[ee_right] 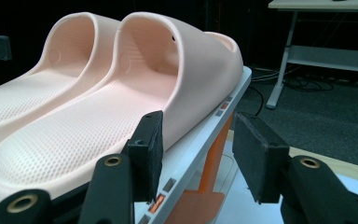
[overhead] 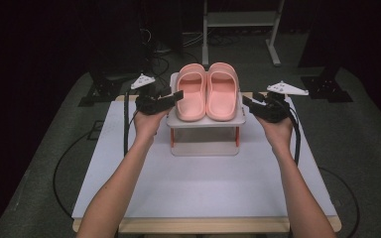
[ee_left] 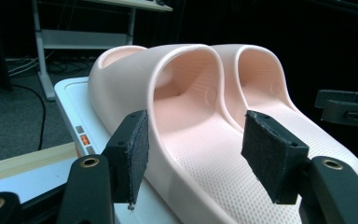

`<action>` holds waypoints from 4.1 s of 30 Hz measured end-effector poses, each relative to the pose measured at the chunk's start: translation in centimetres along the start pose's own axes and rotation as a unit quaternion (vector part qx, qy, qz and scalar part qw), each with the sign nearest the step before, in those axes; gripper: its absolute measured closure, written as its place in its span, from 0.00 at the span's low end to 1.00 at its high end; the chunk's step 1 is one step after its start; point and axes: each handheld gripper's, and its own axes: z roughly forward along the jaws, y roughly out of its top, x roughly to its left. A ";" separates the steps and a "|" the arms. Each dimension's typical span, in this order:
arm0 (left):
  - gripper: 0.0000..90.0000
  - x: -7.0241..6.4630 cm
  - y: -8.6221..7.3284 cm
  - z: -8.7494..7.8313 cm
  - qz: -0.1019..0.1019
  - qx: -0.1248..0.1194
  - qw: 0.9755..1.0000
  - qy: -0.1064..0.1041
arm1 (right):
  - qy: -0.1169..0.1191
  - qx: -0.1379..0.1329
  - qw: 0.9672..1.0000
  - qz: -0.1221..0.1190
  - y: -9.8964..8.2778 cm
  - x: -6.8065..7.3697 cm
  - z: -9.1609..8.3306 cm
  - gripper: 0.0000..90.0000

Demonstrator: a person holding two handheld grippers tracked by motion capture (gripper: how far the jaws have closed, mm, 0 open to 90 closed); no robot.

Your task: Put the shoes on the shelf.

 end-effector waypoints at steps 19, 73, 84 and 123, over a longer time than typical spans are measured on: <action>0.41 -0.6 -0.7 -1.6 0.012 -0.003 1.000 -0.010 | -0.002 0.002 1.000 0.001 -1.3 -0.6 -2.3 0.55; 0.19 -1.0 -4.7 -7.0 0.019 -0.016 1.000 -0.004 | 0.031 -0.004 0.999 -0.007 -5.4 0.1 -5.9 0.42; 0.12 -1.1 -5.8 -7.5 0.022 -0.014 1.000 -0.001 | 0.030 -0.010 0.999 -0.007 -6.4 0.0 -6.4 0.38; 0.03 -0.7 -10.5 -8.6 0.025 -0.002 1.000 0.012 | 0.020 -0.014 1.000 -0.007 -11.0 -0.8 -8.3 0.22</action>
